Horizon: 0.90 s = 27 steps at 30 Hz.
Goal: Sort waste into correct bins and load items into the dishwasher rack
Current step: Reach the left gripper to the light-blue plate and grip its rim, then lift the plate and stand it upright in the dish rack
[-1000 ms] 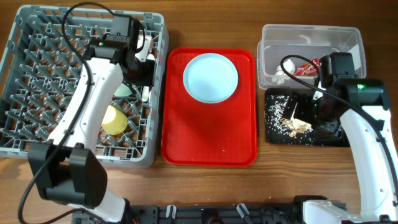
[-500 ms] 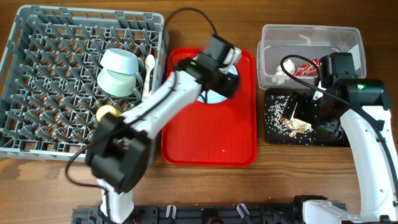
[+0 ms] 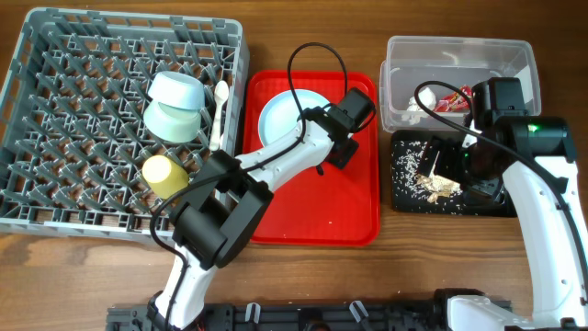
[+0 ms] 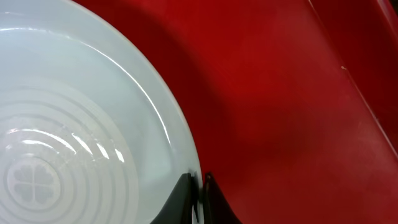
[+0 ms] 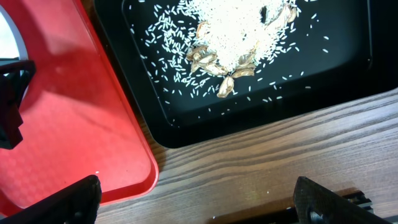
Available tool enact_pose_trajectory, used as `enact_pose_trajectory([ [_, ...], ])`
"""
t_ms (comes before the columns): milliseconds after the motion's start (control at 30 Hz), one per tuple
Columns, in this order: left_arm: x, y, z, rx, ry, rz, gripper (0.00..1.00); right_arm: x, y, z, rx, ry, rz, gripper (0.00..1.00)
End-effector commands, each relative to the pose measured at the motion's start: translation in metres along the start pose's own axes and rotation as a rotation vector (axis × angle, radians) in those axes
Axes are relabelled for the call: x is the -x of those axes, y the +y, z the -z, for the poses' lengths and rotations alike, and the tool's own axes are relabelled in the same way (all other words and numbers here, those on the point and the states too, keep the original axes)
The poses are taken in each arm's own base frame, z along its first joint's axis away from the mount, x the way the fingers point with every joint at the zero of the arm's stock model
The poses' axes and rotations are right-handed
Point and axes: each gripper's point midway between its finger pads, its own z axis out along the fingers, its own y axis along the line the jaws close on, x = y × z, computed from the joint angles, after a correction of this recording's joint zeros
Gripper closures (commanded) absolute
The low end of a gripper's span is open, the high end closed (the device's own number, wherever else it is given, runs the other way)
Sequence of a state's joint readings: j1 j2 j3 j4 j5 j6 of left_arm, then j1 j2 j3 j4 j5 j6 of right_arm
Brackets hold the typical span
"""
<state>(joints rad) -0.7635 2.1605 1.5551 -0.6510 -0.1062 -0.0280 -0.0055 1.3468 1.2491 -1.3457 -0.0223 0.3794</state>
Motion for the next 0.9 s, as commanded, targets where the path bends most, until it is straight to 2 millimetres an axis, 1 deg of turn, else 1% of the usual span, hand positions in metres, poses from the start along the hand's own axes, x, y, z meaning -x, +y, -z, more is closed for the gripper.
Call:
enact_pose_trajectory([
  [0,-0.005,-0.013,0.005,-0.031,0.010,-0.013,0.96,0.005,0.002,0.009,0.017,-0.034,0.012,0.00],
  [33,0.002,-0.013,0.016,-0.034,-0.018,-0.011,0.96,0.005,0.002,0.009,0.017,-0.034,0.012,0.01],
  [100,0.022,-0.010,0.058,-0.045,-0.116,0.000,0.96,0.005,0.002,0.009,0.017,-0.034,0.012,0.00],
  [167,0.042,-0.002,0.110,-0.054,-0.233,0.020,0.96,0.004,0.002,0.009,0.016,-0.033,0.012,0.00],
  [200,0.049,0.009,0.136,-0.053,-0.288,0.044,0.96,0.004,0.002,0.009,0.016,-0.032,0.012,0.00],
  [233,0.051,0.016,0.149,-0.049,-0.314,0.058,0.96,0.004,0.002,0.009,0.016,-0.032,0.012,0.00],
  [267,0.052,0.029,0.173,-0.044,-0.352,0.083,0.96,0.004,0.002,0.009,0.016,-0.032,0.012,0.00],
  [300,0.051,0.040,0.191,-0.055,-0.380,0.103,0.96,0.004,0.002,0.009,0.016,-0.032,0.012,0.01],
  [333,0.050,0.047,0.204,-0.077,-0.402,0.122,0.96,0.004,0.002,0.009,0.016,-0.032,0.012,0.00],
  [367,0.050,0.060,0.225,-0.136,-0.441,0.154,0.96,0.004,0.002,0.009,0.016,-0.032,0.012,0.00],
  [433,0.049,0.074,0.249,-0.253,-0.491,0.190,0.96,0.004,0.002,0.009,0.016,-0.032,0.012,0.00],
  [467,0.047,0.090,0.264,-0.341,-0.525,0.224,0.96,0.004,0.002,0.009,0.016,-0.032,0.012,0.00],
  [500,0.043,0.107,0.271,-0.410,-0.543,0.260,0.96,0.004,0.002,0.009,0.016,-0.032,0.012,0.00],
  [567,0.036,0.123,0.276,-0.491,-0.546,0.304,0.96,0.004,0.002,0.009,0.016,-0.032,0.012,0.00],
  [600,0.029,0.138,0.277,-0.517,-0.541,0.345,0.96,0.004,0.002,0.009,0.016,-0.033,0.012,0.00],
  [633,0.023,0.152,0.274,-0.506,-0.534,0.383,0.96,0.004,0.002,0.009,0.016,-0.033,0.012,0.00],
  [667,0.018,0.161,0.273,-0.496,-0.528,0.410,0.96,0.004,0.002,0.009,0.016,-0.033,0.012,0.00],
  [700,0.013,0.168,0.272,-0.503,-0.518,0.435,0.96,0.004,0.002,0.009,0.016,-0.033,0.012,0.00],
  [767,0.009,0.172,0.270,-0.513,-0.507,0.455,0.96,0.004,0.002,0.009,0.016,-0.033,0.012,0.00],
  [867,0.006,0.175,0.258,-0.519,-0.474,0.479,0.96,0.003,0.002,0.009,0.015,-0.029,0.011,0.00],
])
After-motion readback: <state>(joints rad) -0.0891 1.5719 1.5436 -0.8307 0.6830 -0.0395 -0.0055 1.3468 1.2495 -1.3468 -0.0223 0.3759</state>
